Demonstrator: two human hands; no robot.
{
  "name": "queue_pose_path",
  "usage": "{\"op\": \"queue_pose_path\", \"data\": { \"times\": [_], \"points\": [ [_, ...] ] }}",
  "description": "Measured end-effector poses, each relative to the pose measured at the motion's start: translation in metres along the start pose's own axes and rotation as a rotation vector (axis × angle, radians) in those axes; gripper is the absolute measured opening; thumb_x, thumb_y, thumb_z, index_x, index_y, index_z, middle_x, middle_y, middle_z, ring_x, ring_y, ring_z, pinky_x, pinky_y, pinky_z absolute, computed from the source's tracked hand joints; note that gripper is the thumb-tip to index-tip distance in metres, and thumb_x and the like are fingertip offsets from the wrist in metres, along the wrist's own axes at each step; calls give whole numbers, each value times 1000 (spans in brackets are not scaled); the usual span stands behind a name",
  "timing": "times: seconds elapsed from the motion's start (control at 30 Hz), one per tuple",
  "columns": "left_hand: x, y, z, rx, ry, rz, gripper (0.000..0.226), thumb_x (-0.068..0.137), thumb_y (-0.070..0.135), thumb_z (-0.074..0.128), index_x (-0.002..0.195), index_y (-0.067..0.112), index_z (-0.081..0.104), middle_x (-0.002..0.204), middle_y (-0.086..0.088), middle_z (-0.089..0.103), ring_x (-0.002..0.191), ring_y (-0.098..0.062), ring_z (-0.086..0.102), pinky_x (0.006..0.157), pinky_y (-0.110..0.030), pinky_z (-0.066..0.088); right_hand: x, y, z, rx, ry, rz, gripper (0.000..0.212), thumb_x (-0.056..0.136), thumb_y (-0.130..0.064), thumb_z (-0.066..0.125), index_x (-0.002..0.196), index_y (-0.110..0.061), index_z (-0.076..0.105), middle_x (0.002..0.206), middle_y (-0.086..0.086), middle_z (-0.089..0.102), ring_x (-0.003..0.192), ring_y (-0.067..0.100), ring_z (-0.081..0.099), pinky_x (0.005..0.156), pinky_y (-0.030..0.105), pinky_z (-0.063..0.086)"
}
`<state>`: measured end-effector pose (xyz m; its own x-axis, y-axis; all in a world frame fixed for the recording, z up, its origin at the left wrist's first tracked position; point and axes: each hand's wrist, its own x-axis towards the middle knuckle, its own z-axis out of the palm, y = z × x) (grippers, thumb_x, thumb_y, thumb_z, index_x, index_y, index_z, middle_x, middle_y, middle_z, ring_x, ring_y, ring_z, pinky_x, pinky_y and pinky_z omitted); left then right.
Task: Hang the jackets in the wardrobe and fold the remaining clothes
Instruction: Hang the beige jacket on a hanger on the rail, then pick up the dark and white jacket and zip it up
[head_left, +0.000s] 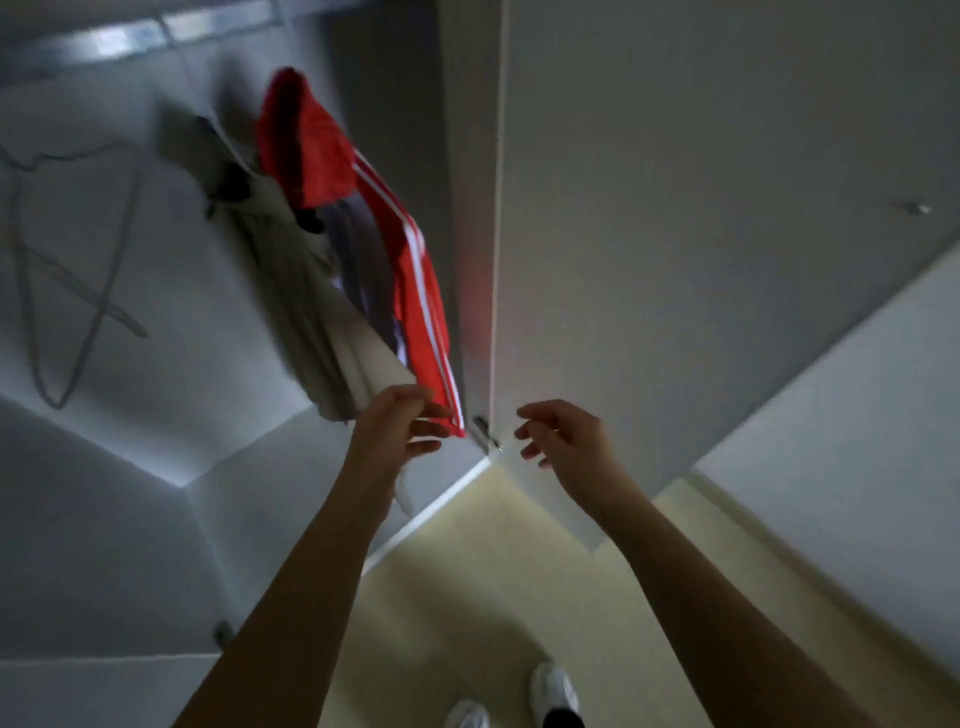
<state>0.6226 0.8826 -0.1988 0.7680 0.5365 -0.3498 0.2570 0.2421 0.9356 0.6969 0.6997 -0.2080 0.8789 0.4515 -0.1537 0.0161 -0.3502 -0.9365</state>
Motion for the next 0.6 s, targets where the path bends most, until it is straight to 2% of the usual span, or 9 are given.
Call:
{"op": "queue_pose_path", "data": {
  "times": [0.17, 0.3, 0.4, 0.5, 0.6],
  "points": [
    [-42, -14, 81, 24, -297, 60, 17, 93, 4, 49, 85, 12, 61, 67, 1, 69, 60, -16, 65, 55, -23, 52, -81, 28, -56, 184, 291, 132, 28, 95, -5, 48, 94, -28, 64, 82, -6, 70, 69, 6, 66, 62, 20, 52],
    [-102, -30, 148, 99, -480, 77, 23, 95, 1, 43, 84, 13, 59, 69, -1, 68, 60, -15, 64, 56, -21, 50, -154, 50, -105, 353, 530, 156, 29, 95, 0, 46, 92, -21, 65, 77, -5, 69, 65, 8, 65, 60, 20, 49],
    [-154, -55, 204, 187, -662, 47, 22, 95, 1, 41, 85, 9, 60, 73, -4, 69, 62, -16, 65, 60, -24, 51, -219, 75, -149, 427, 722, 174, 27, 95, 1, 47, 92, -18, 66, 78, -2, 69, 65, 10, 65, 60, 21, 49],
    [-211, -82, 275, 273, -891, 12, 23, 95, 2, 40, 86, 9, 60, 76, -4, 69, 67, -17, 65, 63, -27, 51, -293, 106, -203, 471, 918, 192, 25, 96, 1, 47, 93, -15, 66, 79, 0, 69, 64, 10, 64, 59, 22, 49],
    [-279, -109, 357, 283, -1057, 18, 26, 95, 1, 38, 85, 11, 59, 71, 0, 69, 63, -15, 64, 60, -24, 50, -377, 139, -263, 489, 1084, 199, 25, 96, 1, 46, 92, -14, 66, 77, -1, 68, 63, 11, 63, 59, 22, 48]
  ]
}}
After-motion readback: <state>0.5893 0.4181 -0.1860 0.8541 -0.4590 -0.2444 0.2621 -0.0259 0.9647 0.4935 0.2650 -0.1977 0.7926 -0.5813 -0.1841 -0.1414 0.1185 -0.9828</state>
